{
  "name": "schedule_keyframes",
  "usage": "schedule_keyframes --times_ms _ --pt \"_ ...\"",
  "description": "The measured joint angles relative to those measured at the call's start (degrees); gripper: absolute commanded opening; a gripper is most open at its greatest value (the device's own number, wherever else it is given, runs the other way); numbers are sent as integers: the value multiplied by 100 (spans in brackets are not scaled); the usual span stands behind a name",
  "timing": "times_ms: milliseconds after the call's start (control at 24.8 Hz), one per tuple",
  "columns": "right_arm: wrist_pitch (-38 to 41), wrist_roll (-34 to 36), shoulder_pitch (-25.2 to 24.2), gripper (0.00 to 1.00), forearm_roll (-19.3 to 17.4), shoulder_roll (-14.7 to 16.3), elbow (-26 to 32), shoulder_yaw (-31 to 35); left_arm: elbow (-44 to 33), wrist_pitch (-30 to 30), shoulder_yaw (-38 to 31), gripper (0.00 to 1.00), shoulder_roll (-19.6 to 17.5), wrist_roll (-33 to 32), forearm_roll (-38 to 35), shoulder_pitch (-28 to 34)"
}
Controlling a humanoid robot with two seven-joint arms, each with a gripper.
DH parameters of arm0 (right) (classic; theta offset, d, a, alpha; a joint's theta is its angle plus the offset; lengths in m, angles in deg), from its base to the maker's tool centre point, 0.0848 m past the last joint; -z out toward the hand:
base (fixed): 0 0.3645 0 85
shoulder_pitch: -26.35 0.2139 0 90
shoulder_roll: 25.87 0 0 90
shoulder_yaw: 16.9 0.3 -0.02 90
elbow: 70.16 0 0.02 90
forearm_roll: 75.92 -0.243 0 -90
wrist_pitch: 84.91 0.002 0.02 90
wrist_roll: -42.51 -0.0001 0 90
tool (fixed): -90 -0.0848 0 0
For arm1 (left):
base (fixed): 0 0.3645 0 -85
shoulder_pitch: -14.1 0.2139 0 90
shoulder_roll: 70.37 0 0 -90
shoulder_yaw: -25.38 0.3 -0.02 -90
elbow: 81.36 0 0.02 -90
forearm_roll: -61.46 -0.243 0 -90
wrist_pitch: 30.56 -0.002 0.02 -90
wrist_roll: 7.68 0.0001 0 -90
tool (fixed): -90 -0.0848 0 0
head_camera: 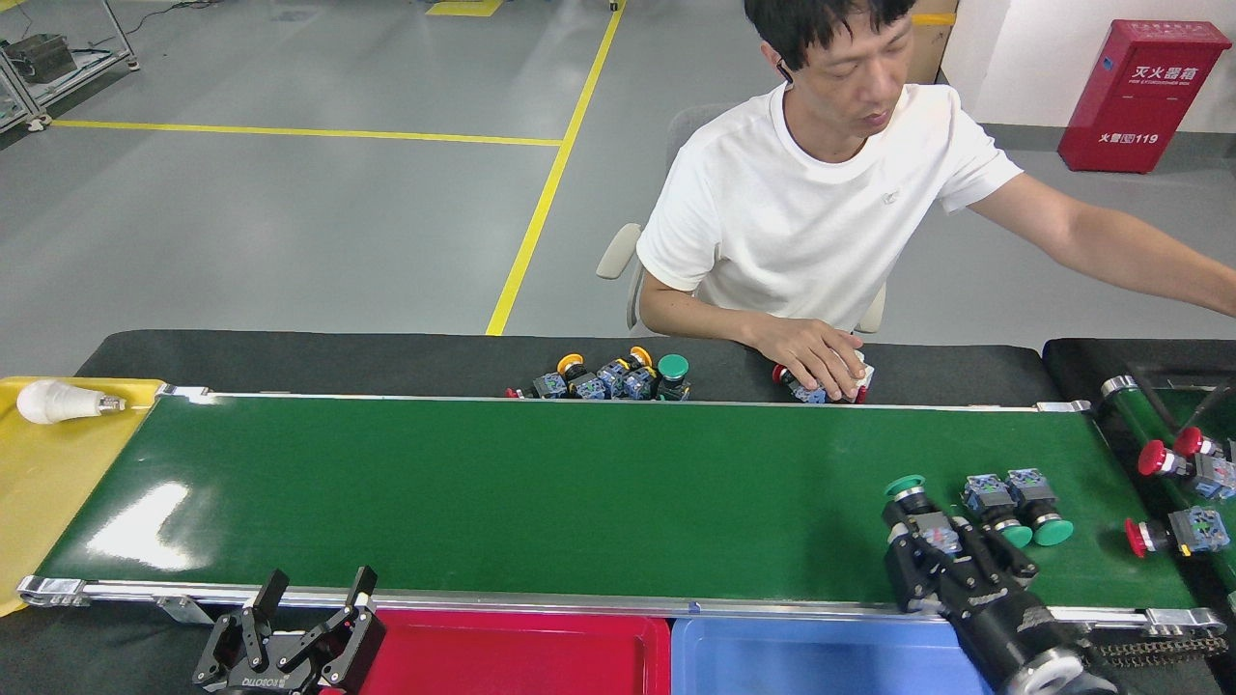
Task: Pick switch part from conveyor to tray
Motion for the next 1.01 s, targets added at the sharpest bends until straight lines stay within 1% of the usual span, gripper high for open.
schedule_keyframes --times_ms 81,202,242,363,404,484,606,767,848,929,1009 --pt "384 -6 -29 4 -6 -152 17 -289 0 -13 -1 100 -24 3 0 1" --pt "671 -9 -37 12 -6 -193 13 -903 0 15 1 100 -39 4 1 2" --pt "709 -9 -37 22 -6 -194 -5 -1148 0 39 3 100 -39 5 1 1" --pt "728 -14 -37 64 70 -211 -70 -1744 0 75 79 100 -38 6 1 -1" --pt "639 -34 -37 98 166 -215 -138 -1954 0 84 112 100 -38 6 1 -5" --pt "488 -17 -37 100 291 -308 -287 -2137 0 88 121 100 -38 6 0 -13" --pt "361 8 24 100 320 -473 -354 -2169 0 109 122 100 -39 16 -46 -22" --pt "149 21 176 100 326 -488 -322 -2021 0 81 64 100 -38 23 -352 -63" --pt "-237 23 298 100 331 -490 -258 -1728 0 62 51 100 -38 25 -377 -64" --pt "-831 119 515 99 374 -489 -190 -1438 0 55 41 100 -38 26 -380 -61" --pt "-1498 346 571 99 609 -475 -164 -1236 0 38 -5 100 -39 28 -380 -48"
